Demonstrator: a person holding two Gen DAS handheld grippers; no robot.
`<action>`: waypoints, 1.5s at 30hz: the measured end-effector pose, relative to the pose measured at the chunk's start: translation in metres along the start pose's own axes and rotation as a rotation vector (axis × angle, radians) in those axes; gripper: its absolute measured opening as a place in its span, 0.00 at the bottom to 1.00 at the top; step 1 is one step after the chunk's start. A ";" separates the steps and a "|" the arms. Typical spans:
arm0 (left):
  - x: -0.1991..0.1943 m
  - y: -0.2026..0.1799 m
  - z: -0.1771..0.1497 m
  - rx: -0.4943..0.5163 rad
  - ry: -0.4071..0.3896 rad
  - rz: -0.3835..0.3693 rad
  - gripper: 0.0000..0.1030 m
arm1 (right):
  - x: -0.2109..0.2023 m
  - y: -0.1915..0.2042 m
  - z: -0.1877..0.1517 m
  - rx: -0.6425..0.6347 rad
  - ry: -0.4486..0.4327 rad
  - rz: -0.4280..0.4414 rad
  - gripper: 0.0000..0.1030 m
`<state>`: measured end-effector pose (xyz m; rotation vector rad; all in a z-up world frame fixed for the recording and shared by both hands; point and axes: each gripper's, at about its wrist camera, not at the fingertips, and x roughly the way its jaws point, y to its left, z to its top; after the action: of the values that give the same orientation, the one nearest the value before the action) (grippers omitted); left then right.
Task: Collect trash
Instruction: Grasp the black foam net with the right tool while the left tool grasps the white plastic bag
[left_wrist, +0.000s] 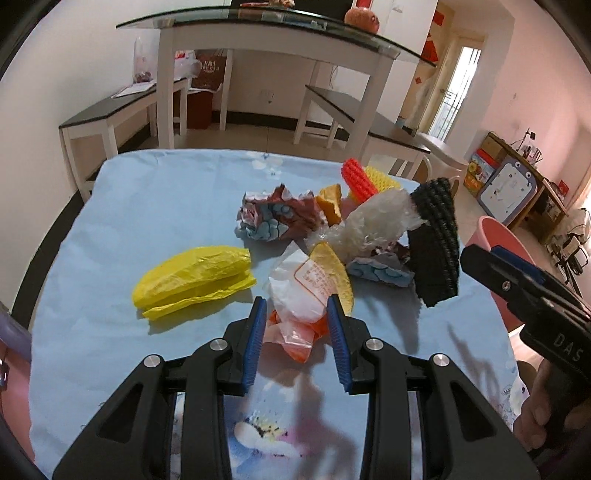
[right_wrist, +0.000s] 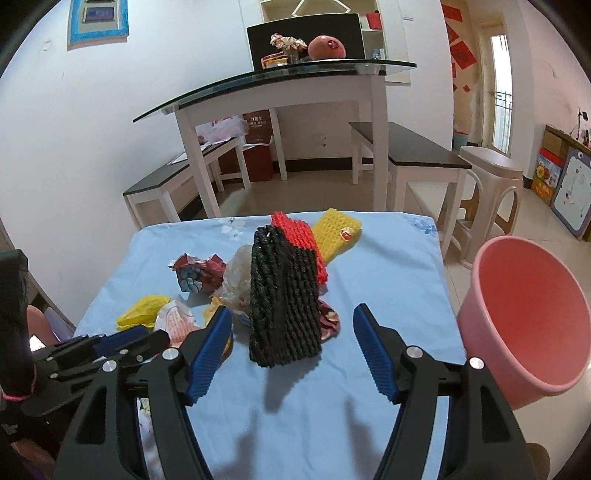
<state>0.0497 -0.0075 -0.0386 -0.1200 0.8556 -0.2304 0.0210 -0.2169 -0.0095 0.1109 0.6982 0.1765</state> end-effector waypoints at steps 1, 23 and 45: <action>0.002 -0.001 0.000 0.000 0.005 -0.006 0.33 | 0.002 0.001 0.000 0.000 0.002 -0.002 0.66; -0.008 -0.009 -0.007 0.012 -0.028 -0.043 0.15 | 0.003 -0.022 -0.012 0.074 0.067 0.047 0.08; -0.031 -0.003 -0.008 0.006 -0.062 0.000 0.30 | -0.032 -0.028 -0.017 0.075 0.013 0.073 0.09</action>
<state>0.0237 -0.0032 -0.0201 -0.1213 0.7928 -0.2279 -0.0103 -0.2502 -0.0072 0.2071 0.7140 0.2216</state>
